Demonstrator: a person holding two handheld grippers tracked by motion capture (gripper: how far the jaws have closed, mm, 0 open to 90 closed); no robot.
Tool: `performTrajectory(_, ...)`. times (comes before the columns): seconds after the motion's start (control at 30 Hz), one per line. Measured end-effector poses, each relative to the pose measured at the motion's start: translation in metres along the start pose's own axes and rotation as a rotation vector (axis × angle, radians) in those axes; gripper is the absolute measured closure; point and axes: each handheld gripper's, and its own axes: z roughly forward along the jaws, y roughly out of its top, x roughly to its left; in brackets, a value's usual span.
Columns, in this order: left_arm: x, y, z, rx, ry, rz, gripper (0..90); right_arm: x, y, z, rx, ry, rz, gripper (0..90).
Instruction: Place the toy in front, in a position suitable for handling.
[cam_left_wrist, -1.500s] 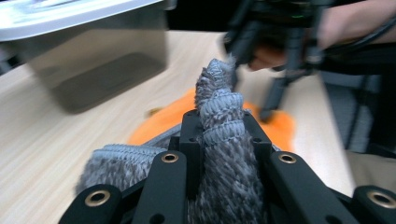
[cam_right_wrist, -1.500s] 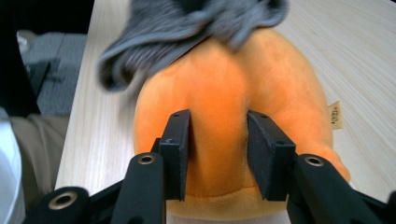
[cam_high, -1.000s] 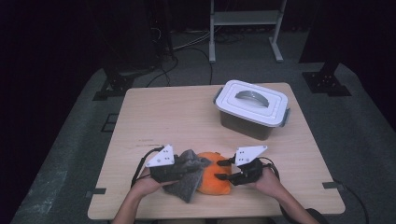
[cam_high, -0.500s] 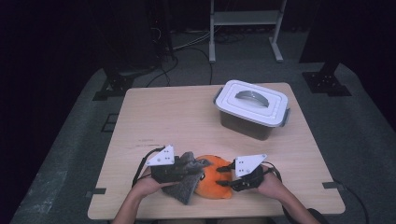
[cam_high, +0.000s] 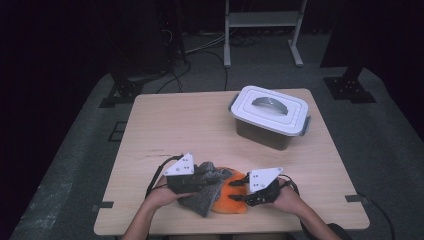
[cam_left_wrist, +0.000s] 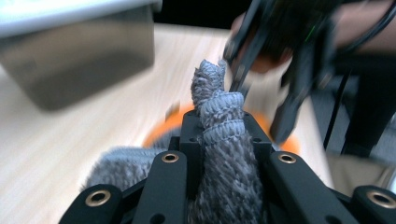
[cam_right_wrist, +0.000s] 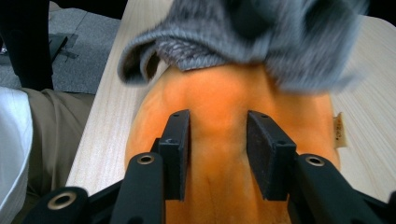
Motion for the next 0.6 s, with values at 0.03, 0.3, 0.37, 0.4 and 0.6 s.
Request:
performTrajectory(0.03,0.000,-0.003,-0.001,-0.001,0.003,-0.009,75.5,0.000,0.000,0.000,-0.003,0.001,0.005,58.9)
performTrajectory(0.3,-0.013,-0.009,-0.013,0.025,-0.021,0.002,75.6,-0.007,0.007,-0.006,-0.077,-0.016,0.123,43.2)
performTrajectory(0.37,-0.012,-0.009,-0.015,0.023,-0.010,0.016,75.6,-0.004,0.004,0.000,-0.067,-0.024,0.109,45.7)
performTrajectory(0.4,-0.010,-0.008,-0.018,0.026,0.008,0.026,75.6,-0.002,0.004,0.001,-0.060,-0.029,0.098,47.1)
performTrajectory(0.6,0.003,-0.003,-0.034,-0.004,0.059,-0.015,75.7,-0.002,0.001,-0.001,-0.048,-0.026,0.091,49.1)
